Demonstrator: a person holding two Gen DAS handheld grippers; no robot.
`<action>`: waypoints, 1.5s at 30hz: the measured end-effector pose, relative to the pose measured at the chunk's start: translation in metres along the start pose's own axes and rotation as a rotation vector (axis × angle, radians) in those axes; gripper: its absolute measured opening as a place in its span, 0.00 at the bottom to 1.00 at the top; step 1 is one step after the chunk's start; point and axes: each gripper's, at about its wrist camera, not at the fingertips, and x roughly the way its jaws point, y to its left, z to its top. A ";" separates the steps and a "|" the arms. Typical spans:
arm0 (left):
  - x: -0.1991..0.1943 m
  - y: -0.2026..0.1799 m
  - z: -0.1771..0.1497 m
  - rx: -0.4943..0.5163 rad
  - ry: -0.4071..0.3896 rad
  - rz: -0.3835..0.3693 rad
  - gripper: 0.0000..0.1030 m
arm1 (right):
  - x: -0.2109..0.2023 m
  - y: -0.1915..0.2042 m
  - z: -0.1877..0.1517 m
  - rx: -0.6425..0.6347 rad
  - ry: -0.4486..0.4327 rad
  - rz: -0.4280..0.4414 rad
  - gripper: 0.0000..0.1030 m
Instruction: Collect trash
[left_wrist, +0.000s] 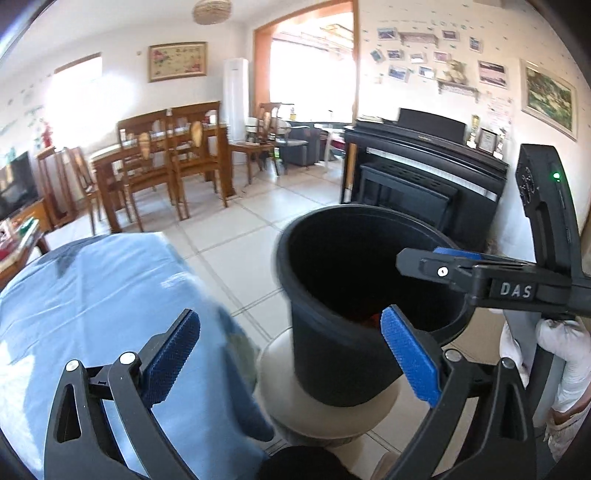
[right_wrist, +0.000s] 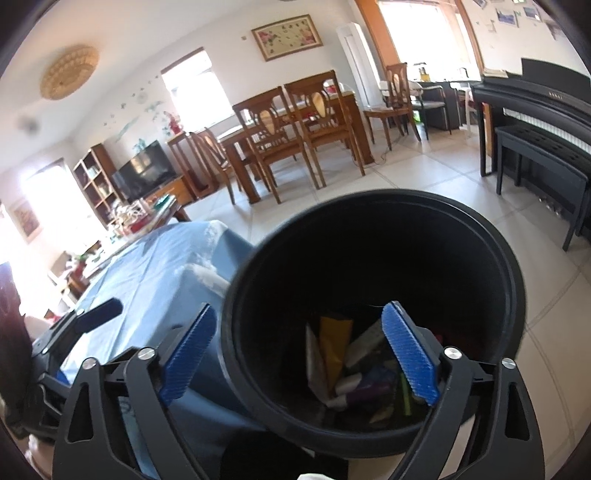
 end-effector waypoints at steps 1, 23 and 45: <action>-0.004 0.007 -0.002 -0.014 -0.004 0.015 0.95 | 0.003 0.010 0.000 -0.008 -0.007 0.009 0.94; -0.138 0.189 -0.076 -0.353 -0.131 0.556 0.95 | 0.092 0.293 -0.012 -0.357 -0.047 0.342 0.95; -0.193 0.257 -0.112 -0.533 -0.151 0.857 0.95 | 0.134 0.412 -0.026 -0.490 -0.141 0.484 0.95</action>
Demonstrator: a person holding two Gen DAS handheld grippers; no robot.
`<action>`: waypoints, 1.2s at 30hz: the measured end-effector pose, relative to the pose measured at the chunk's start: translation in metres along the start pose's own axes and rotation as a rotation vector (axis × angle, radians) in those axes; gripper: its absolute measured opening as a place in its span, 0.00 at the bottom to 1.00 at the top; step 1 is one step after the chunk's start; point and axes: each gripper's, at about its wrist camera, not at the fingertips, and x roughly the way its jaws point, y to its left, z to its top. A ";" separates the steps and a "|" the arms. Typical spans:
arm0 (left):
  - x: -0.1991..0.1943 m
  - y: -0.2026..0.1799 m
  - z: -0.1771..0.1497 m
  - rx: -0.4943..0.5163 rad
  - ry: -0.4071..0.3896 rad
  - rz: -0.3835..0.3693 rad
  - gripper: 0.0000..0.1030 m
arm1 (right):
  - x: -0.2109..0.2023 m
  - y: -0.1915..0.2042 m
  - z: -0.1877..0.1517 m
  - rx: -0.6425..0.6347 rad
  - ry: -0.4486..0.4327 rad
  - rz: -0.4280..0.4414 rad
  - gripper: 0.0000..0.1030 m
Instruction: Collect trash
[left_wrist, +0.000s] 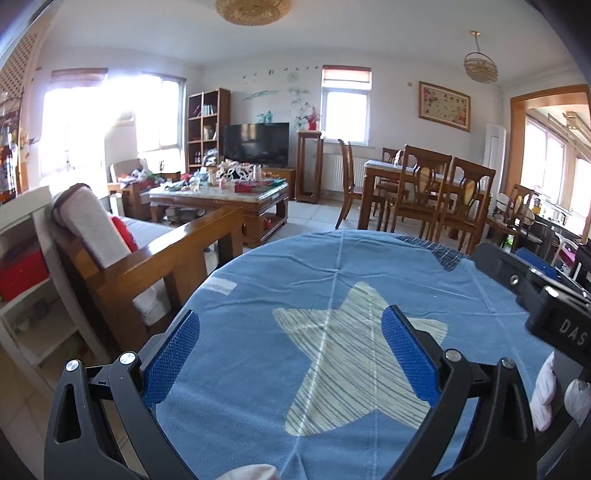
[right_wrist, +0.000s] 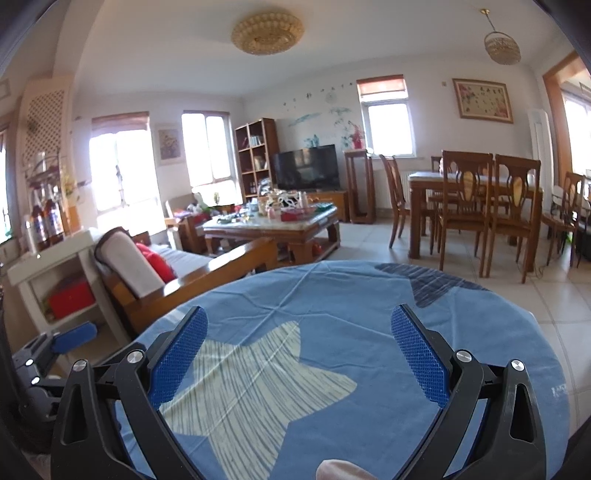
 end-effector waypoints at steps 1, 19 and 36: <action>0.002 0.001 0.000 -0.005 0.006 0.003 0.95 | 0.001 0.001 0.000 -0.001 0.003 0.000 0.95; -0.001 0.014 -0.001 -0.062 0.016 0.020 0.95 | -0.006 0.021 -0.006 -0.101 -0.009 -0.004 0.95; -0.002 0.015 -0.001 -0.061 0.012 0.020 0.95 | -0.009 0.023 -0.005 -0.093 -0.010 -0.003 0.95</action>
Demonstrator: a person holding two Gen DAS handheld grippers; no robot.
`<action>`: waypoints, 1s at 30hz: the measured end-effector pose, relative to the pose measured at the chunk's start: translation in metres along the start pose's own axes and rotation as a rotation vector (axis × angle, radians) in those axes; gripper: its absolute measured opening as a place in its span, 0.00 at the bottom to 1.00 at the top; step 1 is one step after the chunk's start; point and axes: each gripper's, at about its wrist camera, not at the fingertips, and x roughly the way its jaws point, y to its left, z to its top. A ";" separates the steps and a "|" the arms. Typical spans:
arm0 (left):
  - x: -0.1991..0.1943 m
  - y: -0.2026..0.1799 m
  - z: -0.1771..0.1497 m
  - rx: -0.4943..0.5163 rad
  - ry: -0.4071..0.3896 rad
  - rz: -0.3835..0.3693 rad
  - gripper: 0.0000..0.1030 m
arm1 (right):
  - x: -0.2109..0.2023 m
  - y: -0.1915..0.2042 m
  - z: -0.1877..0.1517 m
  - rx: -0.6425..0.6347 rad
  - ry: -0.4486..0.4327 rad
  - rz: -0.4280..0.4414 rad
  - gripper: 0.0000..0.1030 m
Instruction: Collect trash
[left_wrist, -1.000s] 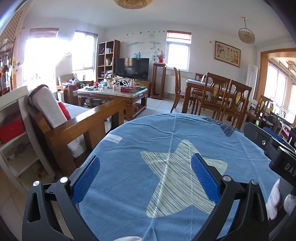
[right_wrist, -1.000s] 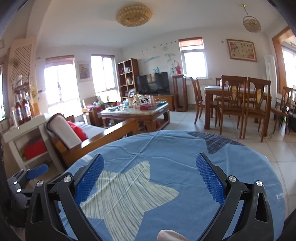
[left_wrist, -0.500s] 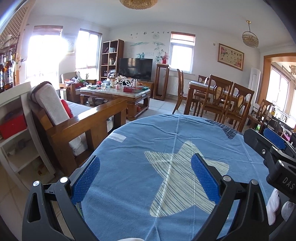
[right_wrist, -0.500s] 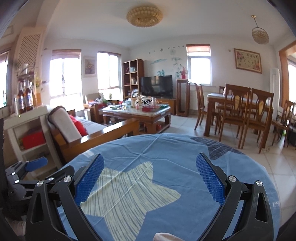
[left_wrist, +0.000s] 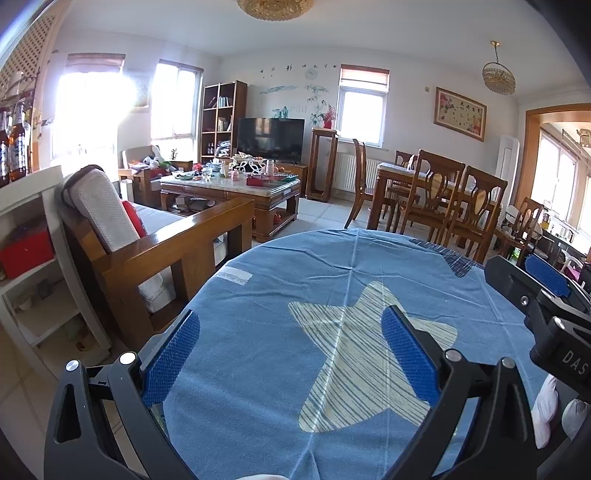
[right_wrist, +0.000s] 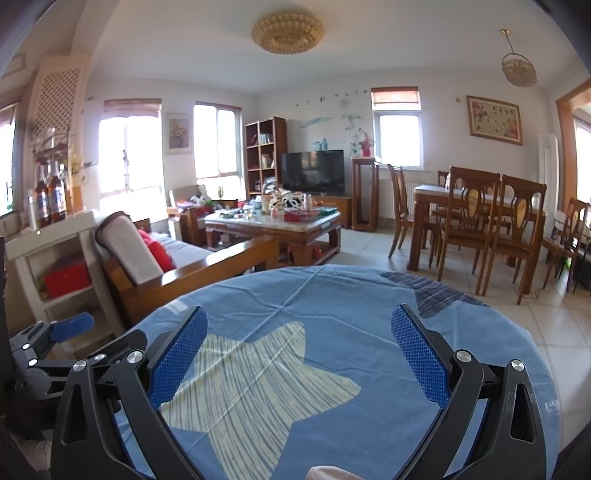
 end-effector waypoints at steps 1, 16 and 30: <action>0.000 0.000 0.000 0.000 0.001 0.001 0.95 | 0.000 0.000 0.000 0.000 0.000 0.000 0.95; 0.000 0.002 0.000 0.002 0.002 0.005 0.95 | 0.000 -0.001 0.002 -0.002 0.000 0.000 0.95; 0.002 0.007 0.002 0.003 0.011 0.005 0.95 | 0.000 -0.002 0.003 -0.001 0.001 0.000 0.95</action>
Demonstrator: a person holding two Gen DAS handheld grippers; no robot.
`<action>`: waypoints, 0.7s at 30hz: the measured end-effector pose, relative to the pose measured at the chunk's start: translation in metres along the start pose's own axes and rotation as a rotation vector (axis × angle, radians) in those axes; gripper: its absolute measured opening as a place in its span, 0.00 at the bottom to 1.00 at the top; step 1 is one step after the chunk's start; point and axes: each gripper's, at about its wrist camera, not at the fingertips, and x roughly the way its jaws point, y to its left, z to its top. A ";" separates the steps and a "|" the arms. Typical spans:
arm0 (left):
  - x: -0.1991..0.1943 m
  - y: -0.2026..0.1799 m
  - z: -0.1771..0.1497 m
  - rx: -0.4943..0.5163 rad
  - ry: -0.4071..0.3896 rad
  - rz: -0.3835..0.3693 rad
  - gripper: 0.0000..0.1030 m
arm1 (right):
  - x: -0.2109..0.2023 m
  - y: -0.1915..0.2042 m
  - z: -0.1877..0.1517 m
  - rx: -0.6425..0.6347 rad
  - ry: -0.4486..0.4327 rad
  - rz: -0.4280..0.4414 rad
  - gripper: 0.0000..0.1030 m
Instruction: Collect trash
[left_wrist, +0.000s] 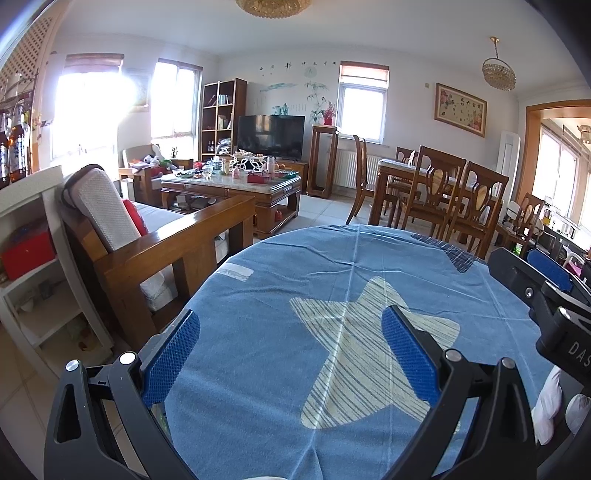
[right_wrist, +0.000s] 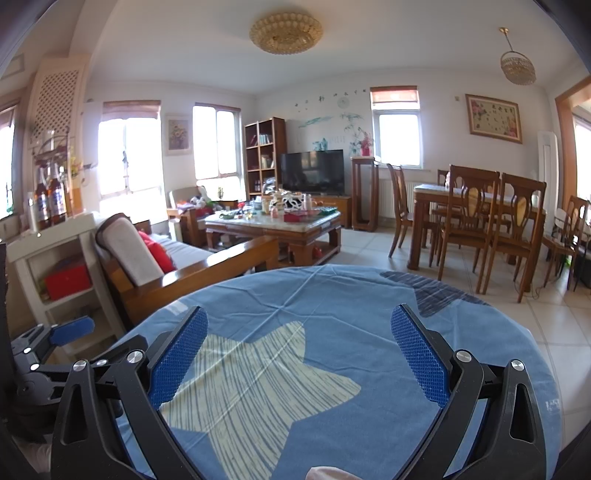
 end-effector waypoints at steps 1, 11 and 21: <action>0.000 0.000 0.000 0.001 0.000 -0.001 0.95 | 0.000 0.000 0.000 0.000 0.000 0.000 0.95; 0.001 0.001 0.000 0.000 0.000 0.000 0.95 | -0.001 0.000 0.000 0.000 0.001 0.000 0.95; 0.004 0.009 0.000 -0.004 -0.003 -0.003 0.95 | -0.001 0.000 0.001 0.001 0.001 -0.001 0.95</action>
